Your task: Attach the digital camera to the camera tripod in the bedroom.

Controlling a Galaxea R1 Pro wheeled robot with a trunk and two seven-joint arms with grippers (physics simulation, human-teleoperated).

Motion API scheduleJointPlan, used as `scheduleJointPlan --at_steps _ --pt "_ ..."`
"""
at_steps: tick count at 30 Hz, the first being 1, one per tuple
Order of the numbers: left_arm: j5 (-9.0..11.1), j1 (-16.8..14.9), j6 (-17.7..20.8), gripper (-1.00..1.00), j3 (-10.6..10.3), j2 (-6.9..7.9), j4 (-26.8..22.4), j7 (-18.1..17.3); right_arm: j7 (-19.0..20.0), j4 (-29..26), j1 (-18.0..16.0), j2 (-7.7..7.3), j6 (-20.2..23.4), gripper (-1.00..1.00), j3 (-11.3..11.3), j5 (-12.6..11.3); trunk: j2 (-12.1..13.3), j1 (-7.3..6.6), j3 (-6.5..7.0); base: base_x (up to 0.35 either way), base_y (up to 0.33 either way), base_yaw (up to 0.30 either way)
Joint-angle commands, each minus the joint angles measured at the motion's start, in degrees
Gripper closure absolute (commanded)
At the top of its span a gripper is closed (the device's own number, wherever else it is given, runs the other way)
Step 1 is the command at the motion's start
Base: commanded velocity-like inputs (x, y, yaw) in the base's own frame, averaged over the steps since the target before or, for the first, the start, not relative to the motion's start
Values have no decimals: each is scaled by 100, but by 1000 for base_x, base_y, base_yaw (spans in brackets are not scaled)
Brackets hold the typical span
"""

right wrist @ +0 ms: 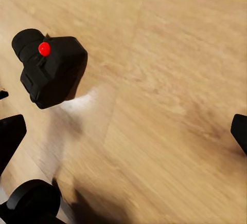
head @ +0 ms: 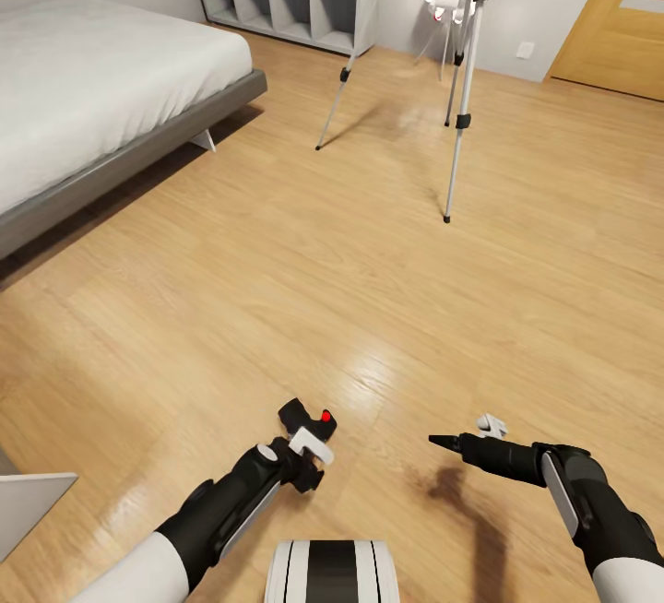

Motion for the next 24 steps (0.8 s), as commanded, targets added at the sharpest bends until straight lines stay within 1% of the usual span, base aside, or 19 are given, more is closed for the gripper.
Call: scheduleJointPlan --at_steps 1,7,14,17,19,24 --pt "50 -4 29 -100 -12 6 2 -26 -9 -1 -2 0 48 -100 -5 -44 -1 -1 -3 0 0 0" --pt "61 -4 29 -100 -19 34 28 -151 -10 2 -2 1 57 -100 -16 -44 -1 -1 -3 0 0 0" --pt "61 -4 36 -100 -22 65 61 -172 -11 7 -2 2 60 -100 -16 -44 -1 -1 -3 0 0 0" --pt "43 -4 26 -100 -25 164 137 -171 -11 7 -2 2 51 -100 -9 -39 -1 -1 -3 0 0 0" --pt "41 -4 13 -100 -26 202 162 -168 -11 7 -2 2 45 -100 -7 -37 -1 -1 -3 0 0 0" --pt "47 -4 -234 -100 -21 240 190 -129 -15 8 -3 2 35 -100 -6 -36 -1 -1 -3 0 0 0"
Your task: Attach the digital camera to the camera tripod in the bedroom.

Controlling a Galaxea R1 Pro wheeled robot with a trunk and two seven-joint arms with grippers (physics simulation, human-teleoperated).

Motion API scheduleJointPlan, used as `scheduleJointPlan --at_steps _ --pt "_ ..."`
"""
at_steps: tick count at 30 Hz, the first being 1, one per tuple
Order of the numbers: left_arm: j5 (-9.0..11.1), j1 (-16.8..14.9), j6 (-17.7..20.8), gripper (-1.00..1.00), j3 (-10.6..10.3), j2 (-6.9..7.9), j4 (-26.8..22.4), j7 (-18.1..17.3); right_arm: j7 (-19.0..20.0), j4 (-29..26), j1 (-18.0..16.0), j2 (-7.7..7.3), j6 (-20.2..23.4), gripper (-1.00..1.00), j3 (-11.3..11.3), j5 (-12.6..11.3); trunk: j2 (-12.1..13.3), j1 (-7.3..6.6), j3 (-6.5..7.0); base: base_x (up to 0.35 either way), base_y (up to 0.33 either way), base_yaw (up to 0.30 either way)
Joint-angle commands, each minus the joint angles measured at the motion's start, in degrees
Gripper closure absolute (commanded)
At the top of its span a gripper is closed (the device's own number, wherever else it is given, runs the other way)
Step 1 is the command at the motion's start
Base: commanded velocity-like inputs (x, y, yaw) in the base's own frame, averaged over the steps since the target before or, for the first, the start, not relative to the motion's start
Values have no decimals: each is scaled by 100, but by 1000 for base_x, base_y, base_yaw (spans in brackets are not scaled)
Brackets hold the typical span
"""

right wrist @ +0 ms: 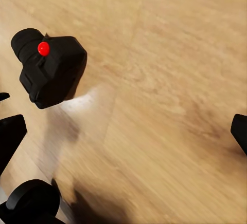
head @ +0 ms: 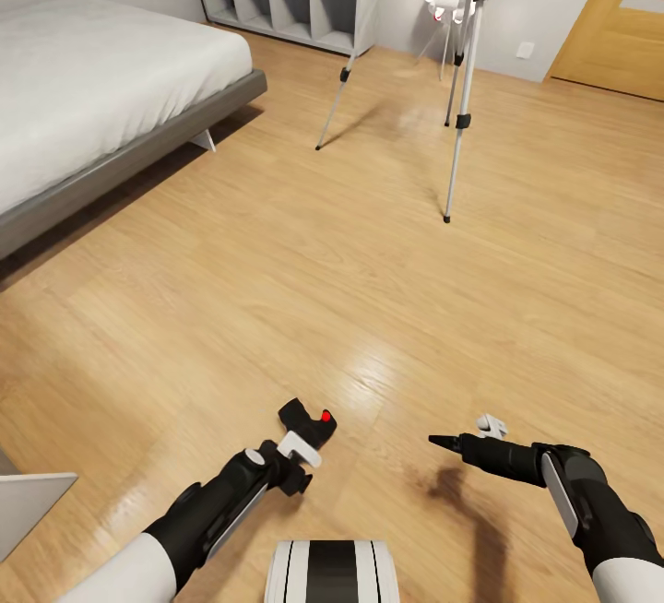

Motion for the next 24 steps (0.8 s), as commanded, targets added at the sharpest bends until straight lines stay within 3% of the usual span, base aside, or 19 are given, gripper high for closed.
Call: scheduleJointPlan --at_steps 1,20,24 --pt "59 -5 28 -100 -20 6 -9 21 -8 -1 -2 0 48 -100 -5 -43 -2 -1 -4 0 0 0" --pt "97 -5 -866 -100 -28 74 168 74 -12 -1 -1 0 44 -100 -8 -43 -2 -1 -4 0 0 0" --pt "80 -5 -910 -100 -42 59 245 78 -11 -1 -1 -1 44 -100 -12 -43 -2 -1 -4 0 0 0"
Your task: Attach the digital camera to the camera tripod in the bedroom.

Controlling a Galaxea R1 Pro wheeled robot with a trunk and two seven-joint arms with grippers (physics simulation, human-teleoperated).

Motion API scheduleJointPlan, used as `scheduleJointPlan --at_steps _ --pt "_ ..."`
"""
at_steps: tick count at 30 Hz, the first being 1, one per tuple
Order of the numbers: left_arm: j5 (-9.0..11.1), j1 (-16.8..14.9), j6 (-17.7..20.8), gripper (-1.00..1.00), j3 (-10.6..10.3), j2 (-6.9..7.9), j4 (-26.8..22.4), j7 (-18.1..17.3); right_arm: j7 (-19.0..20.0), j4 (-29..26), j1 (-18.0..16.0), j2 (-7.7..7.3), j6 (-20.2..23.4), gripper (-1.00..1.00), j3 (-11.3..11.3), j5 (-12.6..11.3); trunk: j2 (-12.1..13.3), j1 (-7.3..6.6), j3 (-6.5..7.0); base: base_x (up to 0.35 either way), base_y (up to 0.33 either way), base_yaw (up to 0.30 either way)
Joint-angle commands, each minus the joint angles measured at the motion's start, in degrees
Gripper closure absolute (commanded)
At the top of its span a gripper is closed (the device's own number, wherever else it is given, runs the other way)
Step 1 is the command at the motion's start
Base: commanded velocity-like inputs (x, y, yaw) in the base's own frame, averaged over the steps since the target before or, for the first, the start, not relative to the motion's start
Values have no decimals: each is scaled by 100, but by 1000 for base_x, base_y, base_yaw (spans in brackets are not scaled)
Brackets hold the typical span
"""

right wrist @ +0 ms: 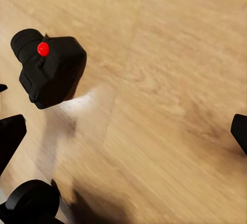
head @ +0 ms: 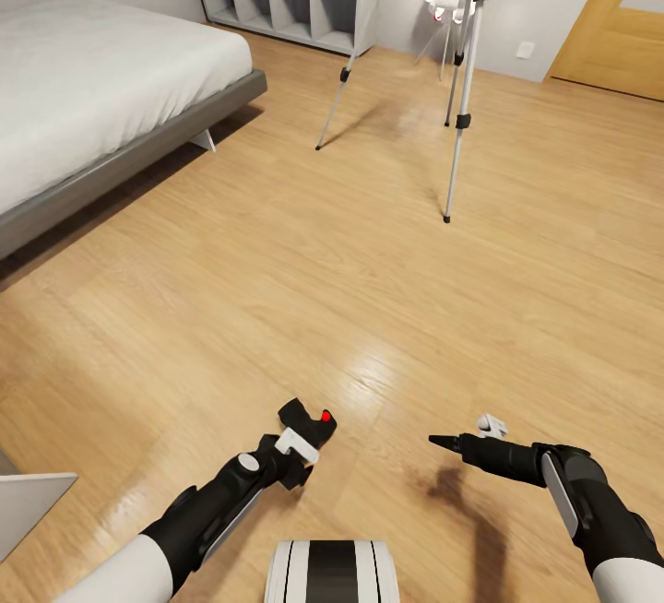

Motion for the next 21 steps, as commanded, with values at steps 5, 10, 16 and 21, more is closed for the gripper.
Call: scheduleJointPlan --at_steps 5,10,16,21 --pt "41 -4 19 -100 -28 -2 10 18 -7 -1 -4 0 48 -100 -19 -43 -2 -1 -4 0 0 0" --pt "41 -4 12 -100 -32 -8 37 17 -25 -1 -2 0 48 -100 -35 -56 -2 -1 -4 0 0 0" --pt "62 -4 14 -100 -37 -18 8 1 -88 -1 -2 0 48 -100 -45 -67 -2 -1 -4 0 0 0" --pt "72 -4 27 -100 -38 -45 0 -4 -141 -1 -3 -4 42 -100 -49 -69 -2 -1 -4 0 0 0"
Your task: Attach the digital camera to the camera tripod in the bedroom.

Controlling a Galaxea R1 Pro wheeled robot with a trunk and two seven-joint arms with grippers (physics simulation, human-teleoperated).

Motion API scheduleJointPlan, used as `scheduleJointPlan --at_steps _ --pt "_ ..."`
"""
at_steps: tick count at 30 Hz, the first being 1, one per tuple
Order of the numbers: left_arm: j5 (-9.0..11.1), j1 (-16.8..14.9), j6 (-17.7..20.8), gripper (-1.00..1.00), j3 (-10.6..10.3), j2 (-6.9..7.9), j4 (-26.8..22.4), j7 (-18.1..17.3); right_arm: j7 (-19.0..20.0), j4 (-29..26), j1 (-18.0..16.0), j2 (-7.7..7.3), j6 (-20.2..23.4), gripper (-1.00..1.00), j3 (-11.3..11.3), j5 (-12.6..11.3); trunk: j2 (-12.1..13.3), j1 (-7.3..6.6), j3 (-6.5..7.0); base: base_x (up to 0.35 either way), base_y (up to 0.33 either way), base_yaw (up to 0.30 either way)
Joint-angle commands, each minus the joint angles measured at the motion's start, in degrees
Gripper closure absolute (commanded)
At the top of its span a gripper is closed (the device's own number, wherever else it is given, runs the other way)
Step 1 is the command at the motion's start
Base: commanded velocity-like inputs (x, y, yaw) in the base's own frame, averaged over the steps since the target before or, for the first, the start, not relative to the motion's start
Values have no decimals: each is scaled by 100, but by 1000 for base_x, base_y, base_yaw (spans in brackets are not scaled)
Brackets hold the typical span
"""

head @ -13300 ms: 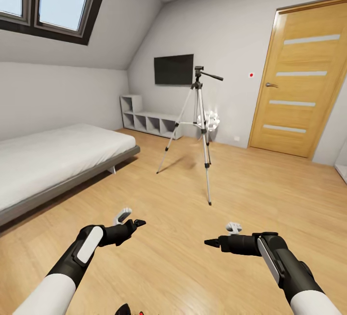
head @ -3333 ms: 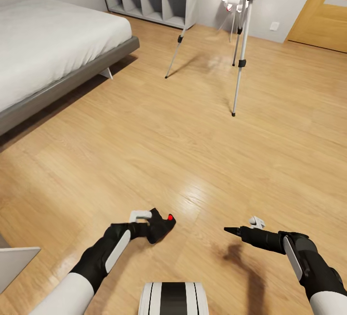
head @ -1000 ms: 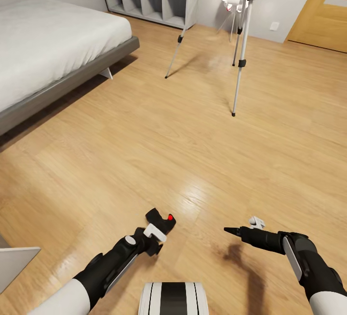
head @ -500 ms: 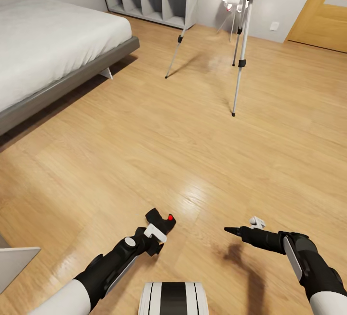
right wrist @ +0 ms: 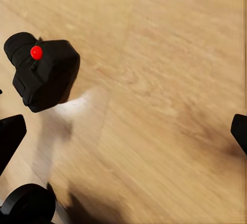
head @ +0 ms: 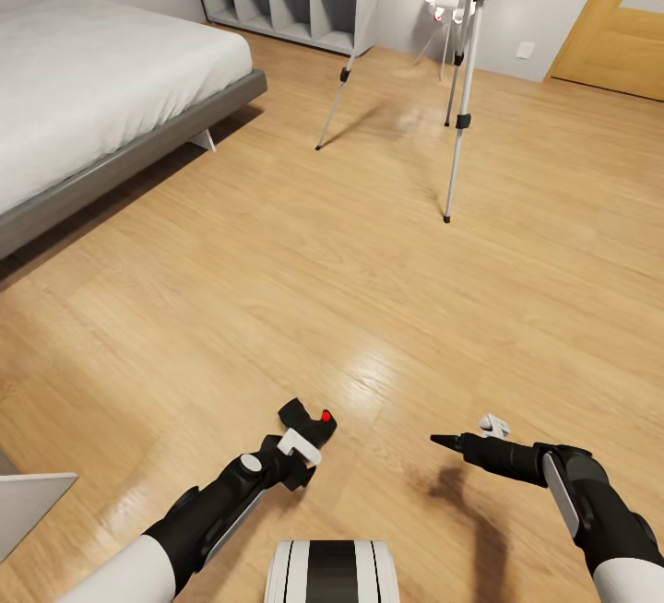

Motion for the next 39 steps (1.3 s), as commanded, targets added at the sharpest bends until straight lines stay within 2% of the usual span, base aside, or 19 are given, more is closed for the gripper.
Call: scheduleJointPlan --at_steps 1,13,31,39 --pt "61 -4 43 -100 -20 4 -9 14 -15 -1 -3 -1 48 -100 -6 -46 -1 -1 -4 0 0 0" --pt "131 -4 115 -100 -13 29 36 12 -42 -1 -2 4 11 -100 1 -42 -1 -1 -4 0 0 0" --pt "125 -4 81 -100 -12 60 29 12 -104 -1 -1 4 4 -100 5 -36 -26 45 -402 0 0 0" --pt "109 -4 29 -100 -12 149 -15 12 -106 -1 -1 7 3 -100 10 -32 -36 66 -580 0 0 0"
